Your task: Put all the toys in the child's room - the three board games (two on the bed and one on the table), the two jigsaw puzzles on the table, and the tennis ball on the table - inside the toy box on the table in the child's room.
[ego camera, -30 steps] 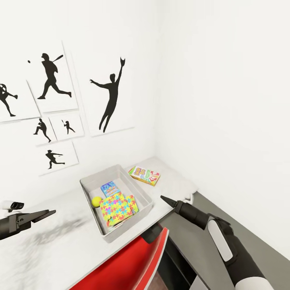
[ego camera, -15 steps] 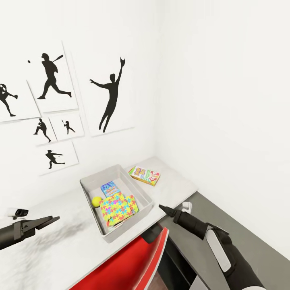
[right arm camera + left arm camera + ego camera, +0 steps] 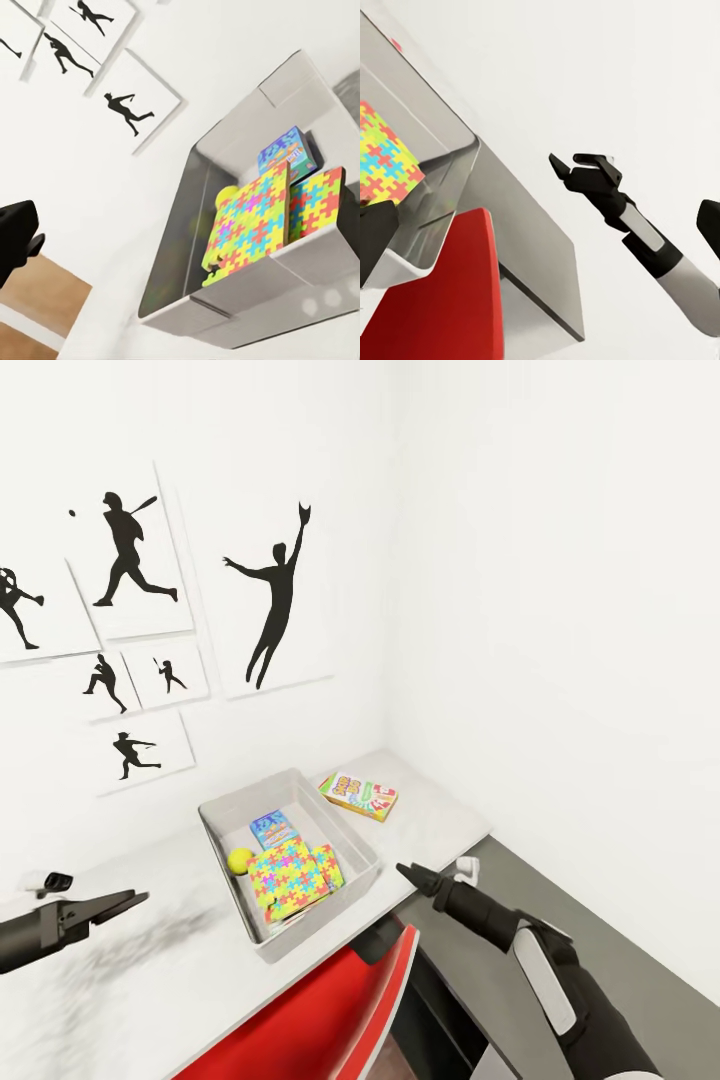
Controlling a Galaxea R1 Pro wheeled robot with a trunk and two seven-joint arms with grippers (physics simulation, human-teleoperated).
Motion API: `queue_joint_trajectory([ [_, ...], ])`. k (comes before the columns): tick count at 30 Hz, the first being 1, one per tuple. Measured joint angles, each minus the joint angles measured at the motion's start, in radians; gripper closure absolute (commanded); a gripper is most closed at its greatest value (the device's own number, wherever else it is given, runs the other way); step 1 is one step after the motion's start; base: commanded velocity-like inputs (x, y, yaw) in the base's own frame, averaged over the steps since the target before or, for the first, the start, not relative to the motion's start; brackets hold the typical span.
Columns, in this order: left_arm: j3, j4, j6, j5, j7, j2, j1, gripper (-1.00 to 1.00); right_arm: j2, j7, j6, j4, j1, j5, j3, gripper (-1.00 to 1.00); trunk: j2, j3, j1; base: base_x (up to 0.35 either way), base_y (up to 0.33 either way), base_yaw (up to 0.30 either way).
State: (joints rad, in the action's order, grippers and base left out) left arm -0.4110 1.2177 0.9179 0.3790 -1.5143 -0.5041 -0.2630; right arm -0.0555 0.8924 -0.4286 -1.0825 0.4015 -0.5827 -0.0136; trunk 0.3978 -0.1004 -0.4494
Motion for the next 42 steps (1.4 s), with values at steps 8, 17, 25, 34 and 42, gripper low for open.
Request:
queue_joint_trajectory([
  [8,0.0,0.008,0.009,0.0,0.033,0.0,-0.004,-1.0,-0.001,-0.016,-0.045,-0.002,0.012,0.002,0.001,-1.0,0.0,0.0,0.0,0.0,0.0,0.0],
  [17,0.0,0.012,0.024,-0.001,0.045,0.0,-0.02,-1.0,-0.003,-0.034,-0.095,-0.002,0.063,0.003,0.001,-1.0,0.0,0.0,0.0,0.0,0.0,0.0],
  [25,0.0,0.012,0.025,0.0,0.047,0.0,-0.026,-1.0,-0.002,-0.062,-0.119,-0.002,0.093,0.004,0.0,-1.0,0.0,0.0,0.0,0.0,0.0,0.0],
  [34,0.0,0.012,0.025,0.001,0.048,0.0,-0.027,-1.0,-0.002,-0.067,-0.122,-0.002,0.097,0.004,0.0,-1.0,0.0,0.0,0.0,0.0,0.0,0.0],
  [42,0.0,0.012,0.025,0.001,0.049,0.001,-0.028,-1.0,-0.002,-0.068,-0.123,-0.002,0.1,0.005,0.0,-1.0,0.0,0.0,0.0,0.0,0.0,0.0],
])
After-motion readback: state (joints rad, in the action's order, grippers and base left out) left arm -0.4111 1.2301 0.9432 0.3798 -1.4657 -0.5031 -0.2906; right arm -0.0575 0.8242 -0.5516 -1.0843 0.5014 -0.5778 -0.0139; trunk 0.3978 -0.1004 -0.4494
